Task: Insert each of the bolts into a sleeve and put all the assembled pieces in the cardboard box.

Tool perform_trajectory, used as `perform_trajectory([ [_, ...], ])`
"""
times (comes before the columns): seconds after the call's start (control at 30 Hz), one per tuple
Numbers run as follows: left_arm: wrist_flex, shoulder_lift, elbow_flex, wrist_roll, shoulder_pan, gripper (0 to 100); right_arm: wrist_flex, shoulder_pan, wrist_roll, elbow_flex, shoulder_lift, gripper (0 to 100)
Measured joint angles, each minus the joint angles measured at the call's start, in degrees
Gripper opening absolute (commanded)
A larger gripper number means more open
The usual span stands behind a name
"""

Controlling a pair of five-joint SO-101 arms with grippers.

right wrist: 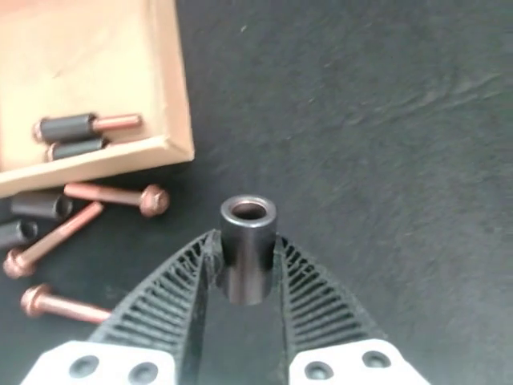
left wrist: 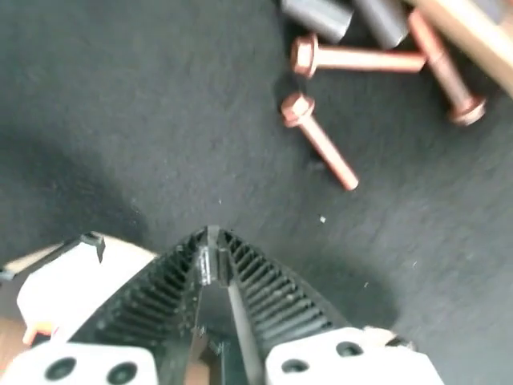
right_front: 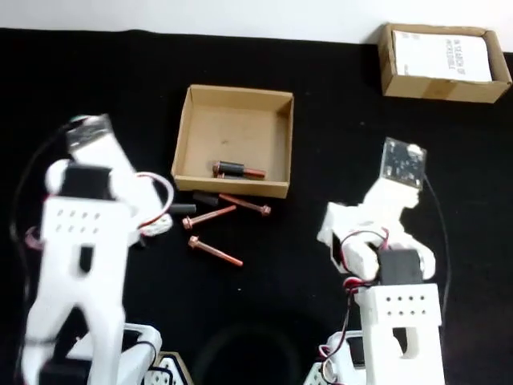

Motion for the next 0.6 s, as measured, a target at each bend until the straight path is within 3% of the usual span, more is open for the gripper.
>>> perform_trajectory([
  [0.33,0.0,29.9,-8.6,0.4,1.2,1,-0.8,2.4,0.3,1.1,-0.5,0.8],
  [0.5,0.0,40.5,-12.7,0.4,5.6,1,-0.8,2.4,0.3,1.1,-0.5,0.8],
  [0.6,0.0,44.7,-15.4,0.4,9.1,7,-0.8,2.4,0.3,1.1,-0.5,0.8],
])
